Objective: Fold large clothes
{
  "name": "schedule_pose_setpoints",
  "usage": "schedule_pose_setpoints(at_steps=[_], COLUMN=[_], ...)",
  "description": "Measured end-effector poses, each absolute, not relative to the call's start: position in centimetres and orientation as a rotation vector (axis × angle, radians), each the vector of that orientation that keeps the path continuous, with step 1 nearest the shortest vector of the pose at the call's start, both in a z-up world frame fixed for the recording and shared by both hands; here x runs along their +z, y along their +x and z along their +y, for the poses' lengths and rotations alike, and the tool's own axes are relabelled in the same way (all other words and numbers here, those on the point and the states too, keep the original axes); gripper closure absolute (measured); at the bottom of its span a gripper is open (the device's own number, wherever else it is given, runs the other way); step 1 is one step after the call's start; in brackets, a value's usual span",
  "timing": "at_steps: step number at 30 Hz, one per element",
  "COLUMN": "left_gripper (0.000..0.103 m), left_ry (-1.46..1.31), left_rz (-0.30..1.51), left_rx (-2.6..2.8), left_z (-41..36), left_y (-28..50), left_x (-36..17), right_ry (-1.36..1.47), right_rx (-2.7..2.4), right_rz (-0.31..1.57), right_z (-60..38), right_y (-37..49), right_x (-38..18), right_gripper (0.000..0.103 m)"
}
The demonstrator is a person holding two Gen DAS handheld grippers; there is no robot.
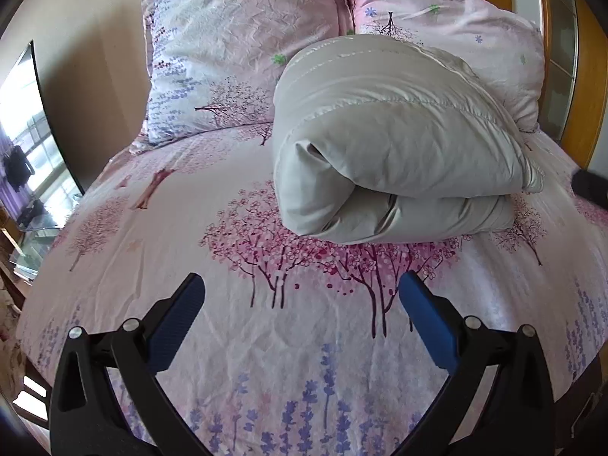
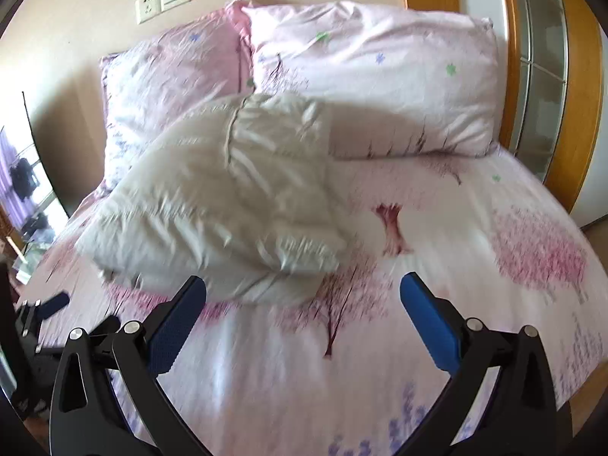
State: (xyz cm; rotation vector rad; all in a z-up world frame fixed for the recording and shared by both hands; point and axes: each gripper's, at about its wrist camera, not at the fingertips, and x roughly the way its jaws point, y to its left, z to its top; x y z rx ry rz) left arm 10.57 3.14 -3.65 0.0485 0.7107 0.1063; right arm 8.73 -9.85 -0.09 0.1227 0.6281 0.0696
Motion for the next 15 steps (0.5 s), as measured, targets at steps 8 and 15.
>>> schedule_pose_setpoints(at_steps=[8, 15], left_gripper=[0.002, 0.002], left_ry=[0.046, 0.048], left_rz=[0.753, 0.778], left_rx=[0.111, 0.111], left_z=[3.0, 3.0], left_y=[10.6, 10.7], left_x=[-3.7, -3.8], right_ry=[0.107, 0.039], right_rx=[0.049, 0.056], right_rz=[0.731, 0.785], right_z=[-9.0, -7.1], right_y=[8.1, 8.4], right_x=[-1.5, -2.5], right_gripper=[0.001, 0.001])
